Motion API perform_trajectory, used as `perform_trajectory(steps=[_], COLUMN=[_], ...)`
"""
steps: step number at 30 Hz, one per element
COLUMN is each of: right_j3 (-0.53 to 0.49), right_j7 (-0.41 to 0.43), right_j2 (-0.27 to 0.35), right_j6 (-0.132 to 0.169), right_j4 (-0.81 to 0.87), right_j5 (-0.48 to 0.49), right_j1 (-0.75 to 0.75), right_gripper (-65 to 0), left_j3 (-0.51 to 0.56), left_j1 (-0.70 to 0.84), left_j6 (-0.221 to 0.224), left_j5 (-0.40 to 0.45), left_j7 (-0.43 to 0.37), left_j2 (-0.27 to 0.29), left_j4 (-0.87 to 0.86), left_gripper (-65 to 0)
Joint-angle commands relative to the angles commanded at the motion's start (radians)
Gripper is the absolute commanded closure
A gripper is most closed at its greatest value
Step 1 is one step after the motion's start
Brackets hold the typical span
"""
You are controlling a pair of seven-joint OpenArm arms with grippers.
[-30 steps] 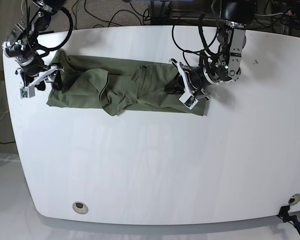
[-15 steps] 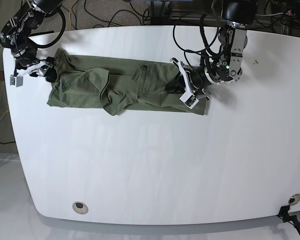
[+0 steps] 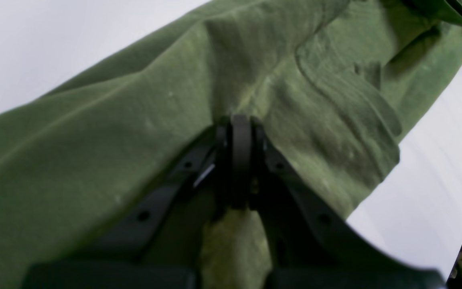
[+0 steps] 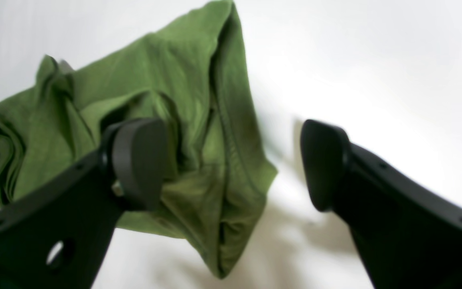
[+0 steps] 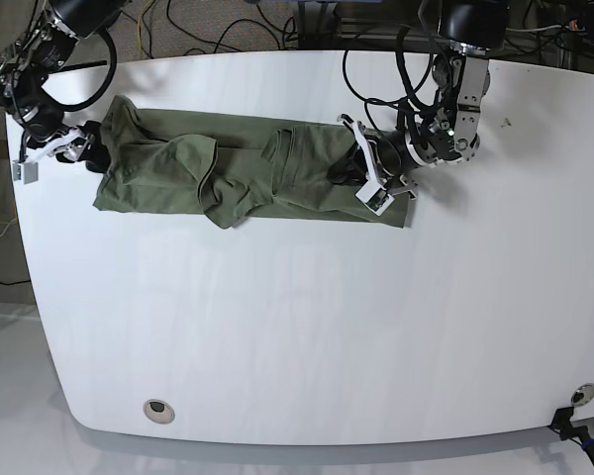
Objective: Fold the T-shirt properly
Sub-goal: 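Release the right gripper and move it to the strip's other end, then grasp the strip's other end with the right gripper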
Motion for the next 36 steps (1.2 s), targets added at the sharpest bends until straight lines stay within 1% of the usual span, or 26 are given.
perform_trajectory(steps=[2,4,6,10,15,17,19,21,27,28,30,36], right_j3=[0.002,0.017,0.029,0.031,0.029,0.026,0.000,-0.018,-0.026,-0.048,-0.078,-0.084], right_j7=[-0.038,-0.071,-0.072,-0.071,-0.071,-0.074,-0.075,-0.075,-0.078,-0.078,-0.078,-0.078], right_j2=[0.017,0.020,0.025,0.046,0.048,0.043,0.041,0.025,-0.014,-0.015,-0.018,-0.046], right_j6=[0.000,0.000,0.000,0.000,0.000,0.000,0.000,0.000,0.000,0.000,0.000,0.000], right_j4=[-0.002,-0.020,-0.068,-0.124,-0.124,-0.126,-0.126,-0.126,-0.126,-0.126,-0.126,-0.126], right_j5=[0.002,0.011,0.032,0.034,0.032,0.032,0.032,0.035,0.032,0.035,0.038,0.038], right_j1=[0.002,0.003,0.003,0.002,0.000,0.000,0.000,-0.002,-0.002,-0.002,-0.002,-0.002], right_gripper=[-50.7,-50.7,-50.8,-50.8,-50.8,-50.8,-50.8,-50.8,-50.8,-50.8,-50.8,-50.5], left_j3=[0.000,0.000,0.000,0.000,0.000,0.000,0.000,0.000,0.000,0.000,0.003,0.000], left_j1=[0.002,0.002,0.002,0.002,0.002,0.002,0.002,0.002,0.009,0.011,0.012,0.012], left_j6=[0.000,0.000,0.000,0.000,0.000,0.000,0.000,0.000,0.000,0.000,0.000,0.000], left_j5=[0.000,0.000,0.000,0.000,0.000,0.000,0.000,0.000,0.000,0.000,0.000,0.000], left_j7=[0.000,0.000,0.000,0.000,0.000,0.000,0.000,0.000,0.000,0.000,0.000,0.000], left_j2=[0.000,-0.002,-0.002,-0.002,-0.002,-0.002,-0.002,-0.002,-0.002,-0.002,-0.018,-0.021], left_j4=[0.000,0.000,0.000,0.000,0.000,0.000,0.000,0.000,0.000,0.000,0.000,0.000], left_gripper=[0.0,0.0,0.0,0.0,0.0,0.0,0.0,0.0,0.0,0.0,0.0,0.0])
